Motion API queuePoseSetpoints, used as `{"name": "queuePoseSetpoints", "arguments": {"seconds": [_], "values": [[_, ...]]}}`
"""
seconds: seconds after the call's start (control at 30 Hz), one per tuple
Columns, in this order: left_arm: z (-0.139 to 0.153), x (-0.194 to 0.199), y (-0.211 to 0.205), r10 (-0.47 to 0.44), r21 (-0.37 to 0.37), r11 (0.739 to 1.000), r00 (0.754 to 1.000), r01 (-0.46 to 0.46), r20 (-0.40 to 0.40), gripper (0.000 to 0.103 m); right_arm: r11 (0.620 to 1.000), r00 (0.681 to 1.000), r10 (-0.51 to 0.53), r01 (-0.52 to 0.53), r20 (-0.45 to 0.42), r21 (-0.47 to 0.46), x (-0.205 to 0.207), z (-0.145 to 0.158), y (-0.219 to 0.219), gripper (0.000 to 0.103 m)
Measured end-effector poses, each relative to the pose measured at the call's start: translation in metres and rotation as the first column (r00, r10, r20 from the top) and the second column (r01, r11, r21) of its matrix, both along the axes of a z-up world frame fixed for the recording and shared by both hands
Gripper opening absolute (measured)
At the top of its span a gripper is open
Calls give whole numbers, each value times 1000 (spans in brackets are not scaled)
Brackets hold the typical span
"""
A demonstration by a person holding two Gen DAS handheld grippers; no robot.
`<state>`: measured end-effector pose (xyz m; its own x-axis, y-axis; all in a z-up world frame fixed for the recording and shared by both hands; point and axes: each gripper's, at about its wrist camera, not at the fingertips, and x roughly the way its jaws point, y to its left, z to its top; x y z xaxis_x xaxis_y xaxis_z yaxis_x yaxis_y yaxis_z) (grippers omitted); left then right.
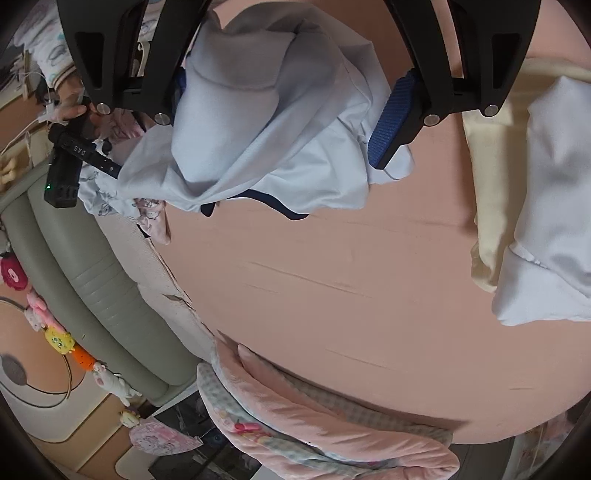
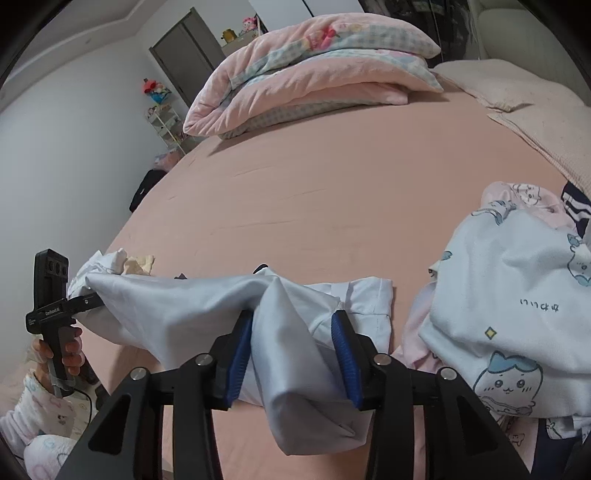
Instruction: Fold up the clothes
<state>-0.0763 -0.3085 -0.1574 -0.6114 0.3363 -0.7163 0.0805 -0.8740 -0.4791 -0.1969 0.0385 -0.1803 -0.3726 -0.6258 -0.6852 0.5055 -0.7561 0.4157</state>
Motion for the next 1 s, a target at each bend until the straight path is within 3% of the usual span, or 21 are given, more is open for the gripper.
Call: {"name": "queuePoseSetpoints", "arguments": {"seconds": [0.17, 0.23, 0.6, 0.87, 1.0], "values": [[1, 8, 3, -42, -45, 998, 999, 42, -1, 84, 1000, 1000, 6, -6, 3, -16, 3, -3, 7, 54], [-2, 15, 1, -59, -29, 998, 998, 59, 1, 84, 1000, 1000, 3, -3, 4, -20, 4, -5, 10, 58], [-15, 40, -15, -22, 53, 998, 1000, 22, 13, 84, 995, 998, -39, 43, 49, -88, 7, -16, 24, 58], [-16, 9, -23, 43, 94, 995, 998, -46, 37, 84, 983, 989, -109, 122, 97, -136, -4, -21, 29, 56], [-17, -9, -23, 87, 40, 995, 995, -89, 48, 84, 983, 985, -159, 165, 74, -81, -11, -22, 22, 56]]}}
